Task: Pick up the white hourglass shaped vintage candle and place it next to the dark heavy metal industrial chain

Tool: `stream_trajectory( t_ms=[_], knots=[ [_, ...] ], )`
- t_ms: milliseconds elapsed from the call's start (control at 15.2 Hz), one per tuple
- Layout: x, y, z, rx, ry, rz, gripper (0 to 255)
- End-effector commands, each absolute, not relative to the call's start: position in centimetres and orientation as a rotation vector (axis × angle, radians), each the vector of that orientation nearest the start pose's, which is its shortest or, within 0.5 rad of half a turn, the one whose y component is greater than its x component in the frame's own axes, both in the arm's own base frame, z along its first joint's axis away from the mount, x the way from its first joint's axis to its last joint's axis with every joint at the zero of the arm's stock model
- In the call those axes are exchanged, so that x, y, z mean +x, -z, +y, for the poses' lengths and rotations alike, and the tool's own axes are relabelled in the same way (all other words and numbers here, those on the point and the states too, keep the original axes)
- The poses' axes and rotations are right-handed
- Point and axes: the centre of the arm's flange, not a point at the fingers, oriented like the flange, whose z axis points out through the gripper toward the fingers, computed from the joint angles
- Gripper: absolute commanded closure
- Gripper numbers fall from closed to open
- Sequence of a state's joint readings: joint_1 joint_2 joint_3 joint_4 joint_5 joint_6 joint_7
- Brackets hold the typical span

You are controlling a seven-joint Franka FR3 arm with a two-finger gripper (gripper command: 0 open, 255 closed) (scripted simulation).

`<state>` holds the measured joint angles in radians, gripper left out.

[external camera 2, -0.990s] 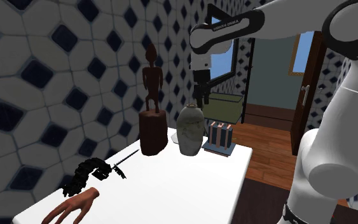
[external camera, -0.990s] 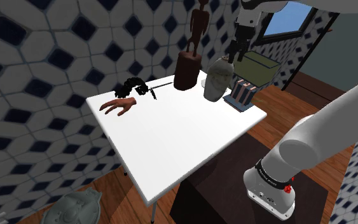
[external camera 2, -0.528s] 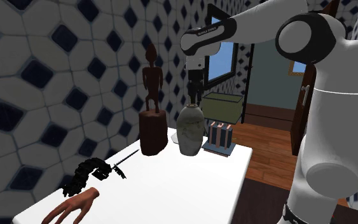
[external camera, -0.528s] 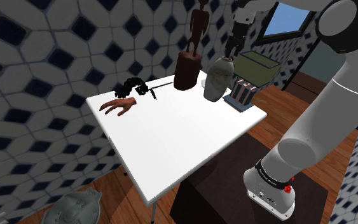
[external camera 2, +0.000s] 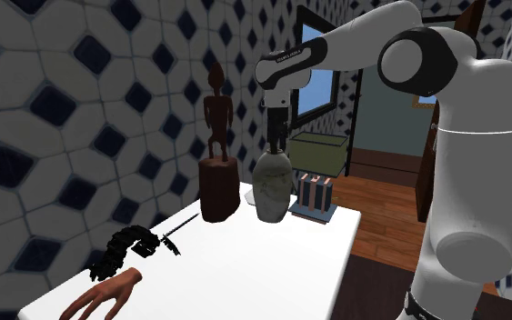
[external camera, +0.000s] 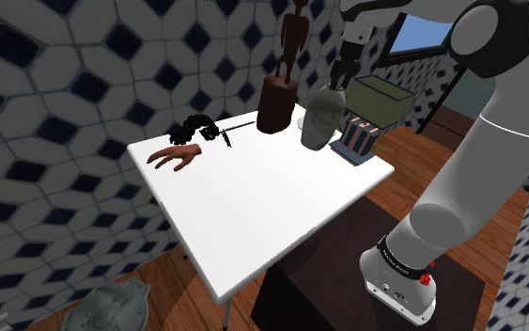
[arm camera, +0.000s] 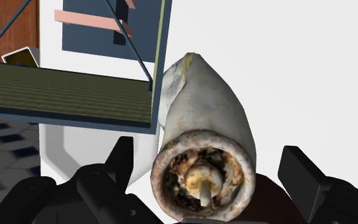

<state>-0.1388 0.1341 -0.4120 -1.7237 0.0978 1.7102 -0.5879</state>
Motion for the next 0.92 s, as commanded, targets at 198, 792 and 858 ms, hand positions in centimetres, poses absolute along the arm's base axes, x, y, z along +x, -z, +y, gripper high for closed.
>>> stream_trajectory(
  t_ms=[198,792,858],
  knots=[
    [50.71,-47.99,-28.8,-3.03,-0.138,-0.025,0],
    [50.72,-47.99,-28.8,-3.03,-0.138,-0.025,255],
    [50.71,-48.0,-28.79,-3.03,-0.138,-0.025,255]
  ],
)
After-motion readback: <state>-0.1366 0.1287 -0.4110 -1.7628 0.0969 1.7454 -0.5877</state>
